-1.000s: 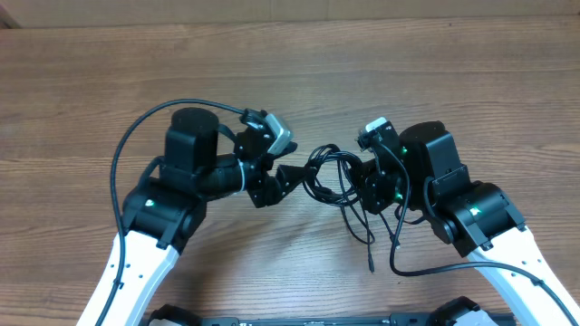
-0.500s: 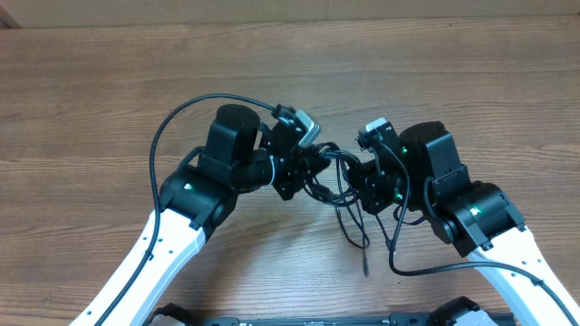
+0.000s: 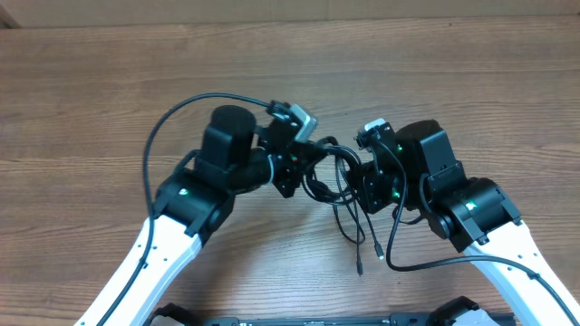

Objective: Untangle cables

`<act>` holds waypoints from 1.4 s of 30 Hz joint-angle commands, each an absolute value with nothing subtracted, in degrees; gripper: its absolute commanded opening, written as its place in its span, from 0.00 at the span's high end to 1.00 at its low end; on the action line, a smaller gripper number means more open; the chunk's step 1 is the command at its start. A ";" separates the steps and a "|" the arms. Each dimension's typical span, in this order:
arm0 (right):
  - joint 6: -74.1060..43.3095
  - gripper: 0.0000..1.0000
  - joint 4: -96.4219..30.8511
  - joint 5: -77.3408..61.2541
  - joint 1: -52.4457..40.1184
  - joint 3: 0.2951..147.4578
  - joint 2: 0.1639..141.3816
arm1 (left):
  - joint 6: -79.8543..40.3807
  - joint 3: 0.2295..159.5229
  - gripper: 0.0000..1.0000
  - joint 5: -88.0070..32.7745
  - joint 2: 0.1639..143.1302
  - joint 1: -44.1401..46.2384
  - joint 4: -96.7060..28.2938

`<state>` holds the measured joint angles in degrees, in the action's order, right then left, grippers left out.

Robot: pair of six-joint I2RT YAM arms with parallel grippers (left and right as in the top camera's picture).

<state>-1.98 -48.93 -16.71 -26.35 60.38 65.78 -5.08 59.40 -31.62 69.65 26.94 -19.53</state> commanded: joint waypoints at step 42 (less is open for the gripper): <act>-1.65 0.18 -38.79 -21.76 -26.13 60.07 66.26 | 8.82 61.01 0.96 -54.41 65.25 11.27 -25.52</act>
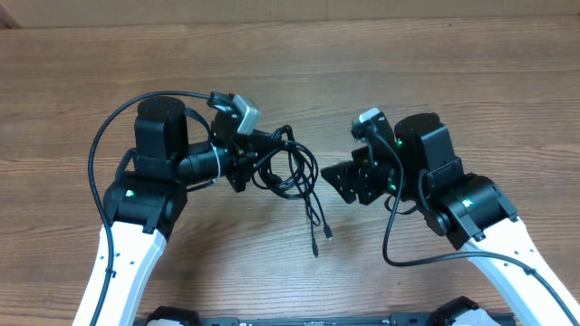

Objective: Untangle cables

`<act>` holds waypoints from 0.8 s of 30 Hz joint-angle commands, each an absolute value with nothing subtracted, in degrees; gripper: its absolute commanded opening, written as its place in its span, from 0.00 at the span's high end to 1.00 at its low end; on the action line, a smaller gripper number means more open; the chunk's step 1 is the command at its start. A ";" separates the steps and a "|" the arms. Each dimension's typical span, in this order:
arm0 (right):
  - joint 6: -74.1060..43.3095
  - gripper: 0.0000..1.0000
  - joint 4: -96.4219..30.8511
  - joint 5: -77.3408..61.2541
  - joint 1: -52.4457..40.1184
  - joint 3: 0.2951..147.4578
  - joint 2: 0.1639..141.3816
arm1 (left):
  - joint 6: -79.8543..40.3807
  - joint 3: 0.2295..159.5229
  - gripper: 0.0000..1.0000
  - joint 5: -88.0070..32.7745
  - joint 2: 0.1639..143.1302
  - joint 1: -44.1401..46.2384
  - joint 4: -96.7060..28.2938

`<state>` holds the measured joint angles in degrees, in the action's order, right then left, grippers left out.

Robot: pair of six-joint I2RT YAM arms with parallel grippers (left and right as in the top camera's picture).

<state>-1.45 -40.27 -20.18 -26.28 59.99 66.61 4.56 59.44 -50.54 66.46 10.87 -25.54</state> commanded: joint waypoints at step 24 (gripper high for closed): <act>4.95 0.96 -33.15 -43.62 -26.13 60.07 72.58 | 8.88 61.01 0.77 -57.28 65.25 11.25 -25.41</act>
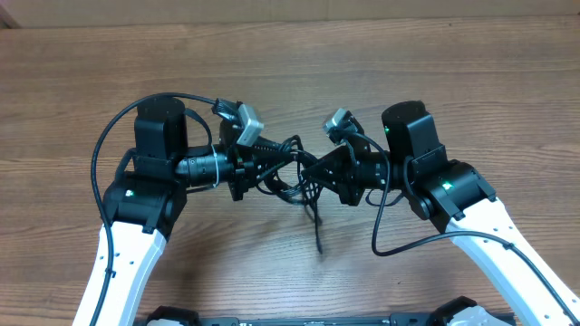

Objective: Untangle cables

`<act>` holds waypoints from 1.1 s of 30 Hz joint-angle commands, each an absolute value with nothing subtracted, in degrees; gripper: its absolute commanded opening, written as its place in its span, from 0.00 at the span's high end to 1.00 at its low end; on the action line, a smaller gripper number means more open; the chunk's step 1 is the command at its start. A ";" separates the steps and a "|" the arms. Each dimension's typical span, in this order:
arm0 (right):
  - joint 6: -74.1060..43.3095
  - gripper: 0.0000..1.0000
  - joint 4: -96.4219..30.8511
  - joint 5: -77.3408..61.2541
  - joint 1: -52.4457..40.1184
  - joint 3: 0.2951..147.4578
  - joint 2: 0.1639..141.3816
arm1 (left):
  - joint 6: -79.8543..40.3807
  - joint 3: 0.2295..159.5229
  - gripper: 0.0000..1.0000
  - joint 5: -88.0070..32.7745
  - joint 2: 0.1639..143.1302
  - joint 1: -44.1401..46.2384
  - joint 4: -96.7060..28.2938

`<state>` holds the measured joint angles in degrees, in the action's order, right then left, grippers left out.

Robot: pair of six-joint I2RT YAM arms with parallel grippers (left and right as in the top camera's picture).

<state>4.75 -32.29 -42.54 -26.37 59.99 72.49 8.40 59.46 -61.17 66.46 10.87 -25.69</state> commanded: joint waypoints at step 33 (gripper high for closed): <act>4.99 0.96 -38.17 -38.59 -26.13 60.07 72.58 | 13.08 77.34 0.44 -8.58 71.70 31.24 -43.51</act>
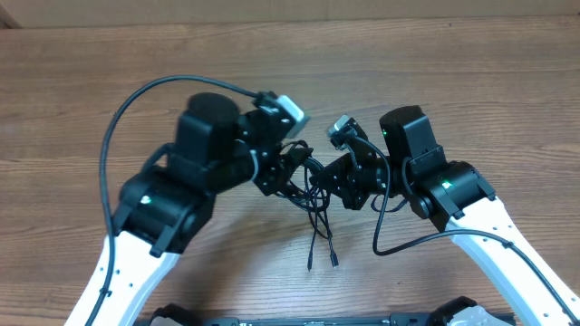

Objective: Untangle cables

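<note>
A bundle of black cables [314, 206] hangs between my two grippers over the middle of the wooden table [290, 63]. My left gripper [292, 172] is shut on the bundle's left side, raised above the table. From the right, my right gripper [323, 178] has its fingers drawn together on the bundle's loops. Two cable ends with plugs [311, 264] dangle below, toward the table's front. The grip points themselves are partly hidden by the gripper bodies.
Each arm's own black supply cable arcs beside it: the left arm's cable [118, 136] loops out to the left, and the right arm's cable [399, 249] sags toward the front edge. Bare wood surrounds the arms.
My left arm has swung right and closer to the camera, bundle still in it. My right gripper, spread wide at the bundle before, now has its fingers closed on the loops. Two ends hang lower.
At first both grippers held the tangled bundle at the table's middle. Then my left gripper held it off to the left while the right stood open and apart. Then the right reached in open. Now both grip the bundle again.
</note>
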`<act>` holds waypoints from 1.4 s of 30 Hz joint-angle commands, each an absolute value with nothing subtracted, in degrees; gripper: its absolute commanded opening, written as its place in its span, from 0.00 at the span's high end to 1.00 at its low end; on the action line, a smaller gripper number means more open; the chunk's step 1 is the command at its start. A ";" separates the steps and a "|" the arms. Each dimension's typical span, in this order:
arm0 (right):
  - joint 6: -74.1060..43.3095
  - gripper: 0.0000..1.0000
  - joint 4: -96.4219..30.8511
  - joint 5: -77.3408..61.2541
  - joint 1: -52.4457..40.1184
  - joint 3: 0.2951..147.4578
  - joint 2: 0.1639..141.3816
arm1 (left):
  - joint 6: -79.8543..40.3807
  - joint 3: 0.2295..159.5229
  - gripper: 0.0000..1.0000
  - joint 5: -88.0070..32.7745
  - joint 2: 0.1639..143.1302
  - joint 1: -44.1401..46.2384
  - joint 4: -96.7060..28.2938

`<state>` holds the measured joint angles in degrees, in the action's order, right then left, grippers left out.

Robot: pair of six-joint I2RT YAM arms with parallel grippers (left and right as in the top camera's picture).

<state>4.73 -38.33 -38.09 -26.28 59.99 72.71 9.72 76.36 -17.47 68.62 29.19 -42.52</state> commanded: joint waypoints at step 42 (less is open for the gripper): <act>5.02 0.96 -39.99 -36.03 -26.13 60.07 72.58 | 22.72 82.94 0.46 -1.50 77.62 33.39 -54.96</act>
<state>4.73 -40.45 -35.57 -26.28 59.99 72.75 20.78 82.13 1.23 76.93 33.65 -54.33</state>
